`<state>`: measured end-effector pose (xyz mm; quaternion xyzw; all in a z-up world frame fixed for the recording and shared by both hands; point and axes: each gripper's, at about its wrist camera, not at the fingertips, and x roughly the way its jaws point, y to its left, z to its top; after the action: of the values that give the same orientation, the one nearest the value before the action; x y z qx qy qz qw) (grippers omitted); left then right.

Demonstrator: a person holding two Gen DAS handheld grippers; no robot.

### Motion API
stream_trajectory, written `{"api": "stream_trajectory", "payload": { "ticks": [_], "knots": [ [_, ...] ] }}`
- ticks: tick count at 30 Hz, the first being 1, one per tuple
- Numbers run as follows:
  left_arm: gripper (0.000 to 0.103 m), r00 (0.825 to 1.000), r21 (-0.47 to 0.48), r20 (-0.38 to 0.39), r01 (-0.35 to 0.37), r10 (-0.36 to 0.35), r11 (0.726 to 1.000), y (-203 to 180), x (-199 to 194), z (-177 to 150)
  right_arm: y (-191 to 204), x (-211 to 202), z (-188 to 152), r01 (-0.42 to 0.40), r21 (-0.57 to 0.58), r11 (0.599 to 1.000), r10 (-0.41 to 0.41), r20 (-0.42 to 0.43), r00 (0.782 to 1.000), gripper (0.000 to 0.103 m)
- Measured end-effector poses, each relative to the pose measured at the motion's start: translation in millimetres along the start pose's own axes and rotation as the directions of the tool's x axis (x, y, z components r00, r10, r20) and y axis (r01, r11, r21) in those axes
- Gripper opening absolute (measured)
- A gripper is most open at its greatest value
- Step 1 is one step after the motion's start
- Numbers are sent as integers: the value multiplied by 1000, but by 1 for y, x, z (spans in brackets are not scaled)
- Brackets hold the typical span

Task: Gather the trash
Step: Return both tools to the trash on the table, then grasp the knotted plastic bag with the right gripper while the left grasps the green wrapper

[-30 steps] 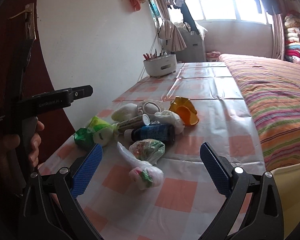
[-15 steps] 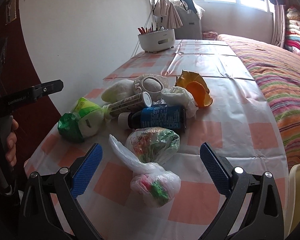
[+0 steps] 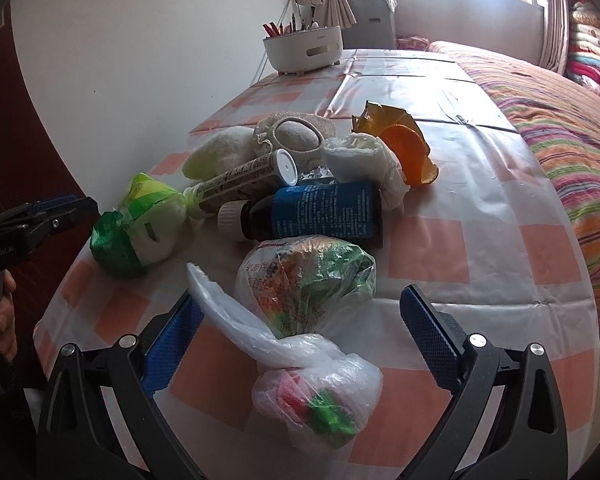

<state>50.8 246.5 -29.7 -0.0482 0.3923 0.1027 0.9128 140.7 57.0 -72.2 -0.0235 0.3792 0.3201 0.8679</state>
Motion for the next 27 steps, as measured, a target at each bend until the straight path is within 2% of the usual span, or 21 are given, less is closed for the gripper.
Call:
{"api": "stream_trajectory", "payload": {
  "ticks": [7,11,13,14,21,27],
  "knots": [
    [72,998,25,-53,16,-14,1000,-8,18,-3,-4,8,1,-11,40,999,13,-28,1000,95],
    [72,997,67,-79,4,2,998,-19,28,-5,-6,13,1,-20,46,999,22,-53,998,64],
    [72,996,74,-91,2,4,997,-21,33,-5,-6,16,0,-27,50,998,31,-69,997,57],
    [72,995,77,-100,3,4,997,-22,35,-6,-5,15,0,-31,49,998,34,-66,997,49],
    [72,990,107,-134,-24,38,994,-30,53,-9,-3,10,-1,-43,55,998,46,-56,997,46],
    [72,993,90,-111,-28,38,996,-26,54,-9,-10,7,0,-63,91,994,67,-42,997,46]
  ]
}}
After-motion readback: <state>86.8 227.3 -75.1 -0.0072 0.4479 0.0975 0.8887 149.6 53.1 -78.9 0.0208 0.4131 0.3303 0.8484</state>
